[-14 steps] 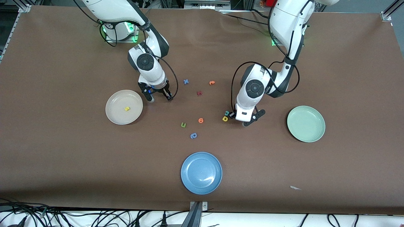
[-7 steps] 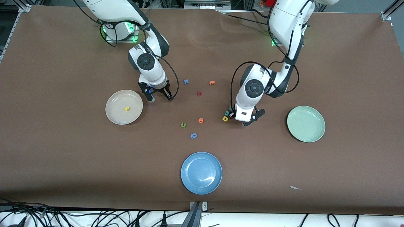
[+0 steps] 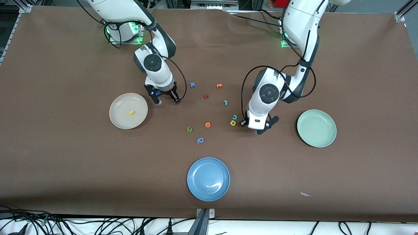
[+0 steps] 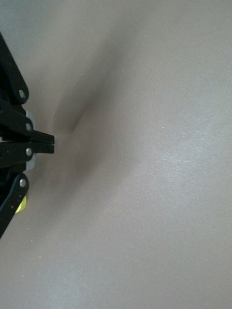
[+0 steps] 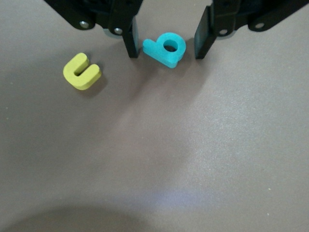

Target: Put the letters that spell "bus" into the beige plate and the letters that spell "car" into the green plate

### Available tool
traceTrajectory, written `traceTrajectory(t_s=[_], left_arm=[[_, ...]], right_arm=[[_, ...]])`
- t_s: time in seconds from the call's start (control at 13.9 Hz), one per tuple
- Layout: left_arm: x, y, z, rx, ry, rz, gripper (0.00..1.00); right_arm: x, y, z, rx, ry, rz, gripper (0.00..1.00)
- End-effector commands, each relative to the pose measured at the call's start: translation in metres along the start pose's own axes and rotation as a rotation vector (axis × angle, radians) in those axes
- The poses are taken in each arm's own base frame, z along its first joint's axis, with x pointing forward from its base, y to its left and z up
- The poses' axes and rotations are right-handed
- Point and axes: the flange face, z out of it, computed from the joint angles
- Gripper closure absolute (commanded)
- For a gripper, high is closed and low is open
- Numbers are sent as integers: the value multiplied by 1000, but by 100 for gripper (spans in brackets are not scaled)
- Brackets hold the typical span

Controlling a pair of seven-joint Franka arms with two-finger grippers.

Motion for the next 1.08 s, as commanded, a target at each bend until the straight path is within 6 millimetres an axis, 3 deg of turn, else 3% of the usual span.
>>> traceTrajectory(t_s=[0.0, 0.14, 0.29, 0.43, 0.5, 0.79, 1.0], left_arm=[[-9, 3, -5, -2, -24, -5, 69], [-25, 8, 1, 0, -31, 12, 53], [-26, 16, 0, -25, -44, -7, 45], [-32, 28, 2, -47, -62, -33, 41], [-36, 31, 6, -43, -62, -47, 34], [-40, 45, 20, -41, -57, -131, 3], [-39, 43, 24, -33, -56, -187, 1]], right_arm=[[-6, 7, 11, -1, 1, 1, 61], [-6, 7, 11, -1, 2, -2, 88], [-6, 5, 5, 4, 4, -7, 91], [-6, 1, -11, -1, 12, -12, 91], [-2, -1, -23, -6, 21, -20, 91], [62, 5, -77, -85, 71, -162, 91], [132, 19, -91, -131, 82, -259, 91]])
